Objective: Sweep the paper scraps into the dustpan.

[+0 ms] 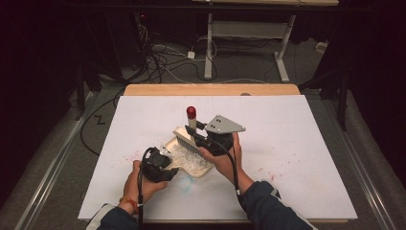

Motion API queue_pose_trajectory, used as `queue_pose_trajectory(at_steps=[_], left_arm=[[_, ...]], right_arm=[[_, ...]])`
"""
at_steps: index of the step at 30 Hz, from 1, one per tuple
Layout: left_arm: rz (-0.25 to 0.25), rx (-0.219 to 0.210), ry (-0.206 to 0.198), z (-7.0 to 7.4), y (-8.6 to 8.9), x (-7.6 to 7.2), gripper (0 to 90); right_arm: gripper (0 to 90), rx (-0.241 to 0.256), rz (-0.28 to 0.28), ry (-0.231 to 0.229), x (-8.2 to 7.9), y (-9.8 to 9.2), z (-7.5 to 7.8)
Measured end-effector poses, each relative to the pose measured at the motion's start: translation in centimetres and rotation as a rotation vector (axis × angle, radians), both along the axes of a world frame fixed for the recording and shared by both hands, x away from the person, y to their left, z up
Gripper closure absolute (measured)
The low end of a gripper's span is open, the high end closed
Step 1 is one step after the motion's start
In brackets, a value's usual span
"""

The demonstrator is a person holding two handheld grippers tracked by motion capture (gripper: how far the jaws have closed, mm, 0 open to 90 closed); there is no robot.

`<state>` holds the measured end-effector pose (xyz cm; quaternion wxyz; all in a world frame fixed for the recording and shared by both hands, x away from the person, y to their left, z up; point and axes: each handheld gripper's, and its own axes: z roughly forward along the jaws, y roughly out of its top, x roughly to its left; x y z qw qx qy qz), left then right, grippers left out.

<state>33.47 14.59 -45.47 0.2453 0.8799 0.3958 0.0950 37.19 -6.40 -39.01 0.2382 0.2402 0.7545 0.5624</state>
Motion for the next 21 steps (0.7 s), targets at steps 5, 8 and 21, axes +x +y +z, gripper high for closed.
queue_pose_trajectory(at_steps=[5,8,21], left_arm=[[-0.001,0.007,0.003,-0.5,0.0,0.1,63.3],[-0.006,0.008,0.009,-0.7,0.1,0.1,63.3],[-0.024,0.023,0.017,-0.6,0.5,0.0,63.4]], right_arm=[[70.8,0.015,-0.007,-0.019,0.2,-0.6,1.1],[70.8,0.027,-0.012,-0.024,0.4,-0.9,1.7],[70.8,0.027,-0.089,-0.029,1.0,-4.0,2.3]])
